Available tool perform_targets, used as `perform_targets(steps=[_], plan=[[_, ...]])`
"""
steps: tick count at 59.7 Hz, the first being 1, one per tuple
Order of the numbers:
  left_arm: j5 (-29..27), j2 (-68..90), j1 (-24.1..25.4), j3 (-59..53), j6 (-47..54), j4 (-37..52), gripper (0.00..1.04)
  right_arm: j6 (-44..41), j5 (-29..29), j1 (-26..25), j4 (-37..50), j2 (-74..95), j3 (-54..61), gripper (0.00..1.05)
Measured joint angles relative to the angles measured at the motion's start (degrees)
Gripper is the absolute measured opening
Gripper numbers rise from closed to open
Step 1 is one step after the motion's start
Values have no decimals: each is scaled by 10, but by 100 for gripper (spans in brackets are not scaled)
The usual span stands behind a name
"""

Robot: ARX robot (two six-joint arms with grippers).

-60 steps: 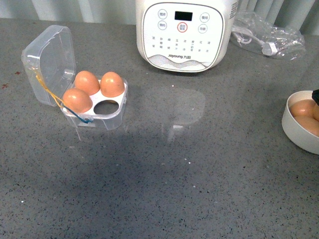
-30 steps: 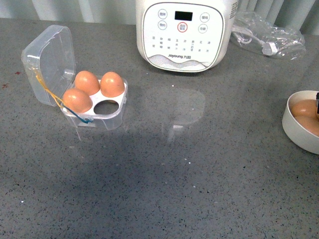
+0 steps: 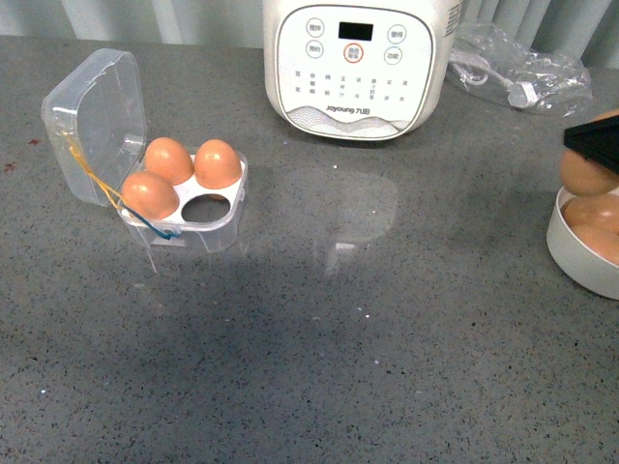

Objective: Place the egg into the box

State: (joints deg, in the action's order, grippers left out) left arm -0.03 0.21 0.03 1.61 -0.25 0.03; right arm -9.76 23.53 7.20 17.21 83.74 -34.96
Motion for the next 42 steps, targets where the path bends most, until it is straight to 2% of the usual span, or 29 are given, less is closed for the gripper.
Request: perform_targets(steps=[7, 36, 42], plan=[[0, 0, 0, 0, 0, 0, 98, -5, 34, 32, -7, 30, -36, 40], [0, 0, 0, 0, 0, 0, 98, 71, -8, 199, 41, 180, -144, 40], [0, 0, 0, 0, 0, 0, 98, 82, -12, 220, 47, 208, -165, 40]])
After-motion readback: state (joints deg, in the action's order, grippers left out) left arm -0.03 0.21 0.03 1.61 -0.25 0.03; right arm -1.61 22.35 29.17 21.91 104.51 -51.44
